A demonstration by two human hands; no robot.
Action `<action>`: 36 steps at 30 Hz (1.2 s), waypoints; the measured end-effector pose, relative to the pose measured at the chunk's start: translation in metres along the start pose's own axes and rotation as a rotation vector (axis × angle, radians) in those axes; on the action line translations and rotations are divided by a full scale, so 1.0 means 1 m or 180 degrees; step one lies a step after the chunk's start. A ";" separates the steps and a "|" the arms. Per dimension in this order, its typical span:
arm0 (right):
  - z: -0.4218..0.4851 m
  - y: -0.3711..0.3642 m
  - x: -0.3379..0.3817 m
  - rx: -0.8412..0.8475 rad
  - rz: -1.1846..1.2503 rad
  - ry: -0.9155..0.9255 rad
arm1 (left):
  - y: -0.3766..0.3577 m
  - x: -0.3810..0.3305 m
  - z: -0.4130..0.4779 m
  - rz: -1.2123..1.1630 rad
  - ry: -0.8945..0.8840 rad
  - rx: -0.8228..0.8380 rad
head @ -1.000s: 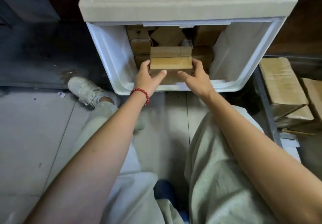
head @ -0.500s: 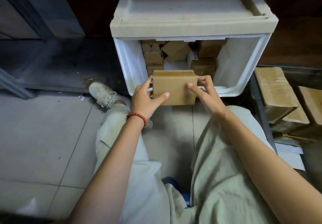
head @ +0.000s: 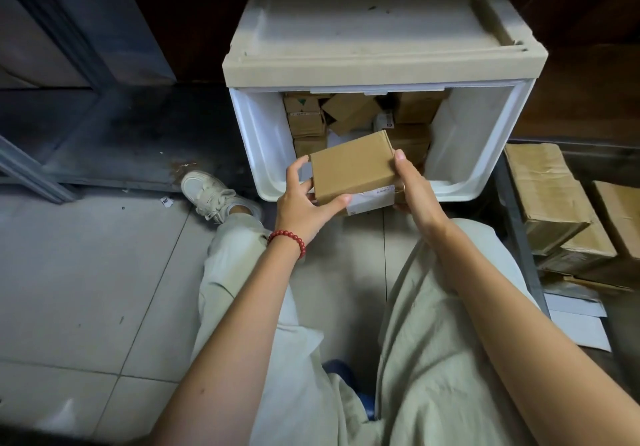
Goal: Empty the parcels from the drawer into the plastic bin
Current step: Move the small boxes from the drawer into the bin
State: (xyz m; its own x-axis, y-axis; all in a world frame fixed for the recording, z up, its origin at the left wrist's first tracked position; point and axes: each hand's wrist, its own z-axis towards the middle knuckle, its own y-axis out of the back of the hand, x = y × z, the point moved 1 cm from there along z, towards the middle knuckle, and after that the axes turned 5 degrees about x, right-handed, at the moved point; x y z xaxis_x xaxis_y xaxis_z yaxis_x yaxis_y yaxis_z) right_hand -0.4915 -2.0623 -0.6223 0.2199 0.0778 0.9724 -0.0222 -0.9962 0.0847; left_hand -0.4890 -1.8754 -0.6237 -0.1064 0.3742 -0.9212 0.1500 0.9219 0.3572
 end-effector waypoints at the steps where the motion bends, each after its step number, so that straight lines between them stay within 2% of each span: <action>1: 0.001 0.001 -0.001 0.0007 -0.0028 -0.0067 | 0.001 -0.001 0.000 0.0001 -0.0003 -0.0035; 6: 0.002 0.001 -0.003 0.0085 -0.0174 -0.0213 | 0.004 -0.006 -0.001 0.0013 0.0152 -0.0438; 13: 0.002 0.005 -0.010 0.0723 -0.0820 0.0258 | 0.011 -0.006 0.005 0.0053 0.0557 -0.0840; 16: -0.001 0.006 -0.011 0.0614 -0.0880 0.0379 | 0.014 -0.004 0.008 0.0043 0.0601 -0.0915; 19: -0.001 0.008 -0.010 0.0510 -0.0933 0.0451 | 0.014 -0.005 0.006 0.0090 0.0467 -0.0717; 22: 0.000 0.009 -0.010 0.0264 -0.0679 0.0350 | 0.012 -0.006 0.005 -0.0250 0.0415 -0.0432; 29: -0.004 0.003 -0.009 0.0160 -0.0361 -0.0033 | 0.009 -0.013 -0.001 -0.0221 0.0045 -0.0306; 34: -0.012 0.007 0.007 0.0085 0.0366 0.0190 | 0.000 -0.022 -0.004 -0.0079 -0.0257 -0.0106; 36: -0.018 0.015 0.015 0.0064 0.0439 0.0261 | -0.008 -0.032 -0.004 -0.0058 -0.0372 -0.0024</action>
State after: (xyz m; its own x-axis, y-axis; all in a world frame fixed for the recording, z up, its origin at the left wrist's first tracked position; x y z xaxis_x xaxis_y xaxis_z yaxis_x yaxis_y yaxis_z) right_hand -0.5065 -2.0756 -0.6026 0.1359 -0.0577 0.9890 -0.0271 -0.9981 -0.0545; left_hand -0.4912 -1.8943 -0.5966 0.0063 0.3436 -0.9391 0.1416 0.9293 0.3410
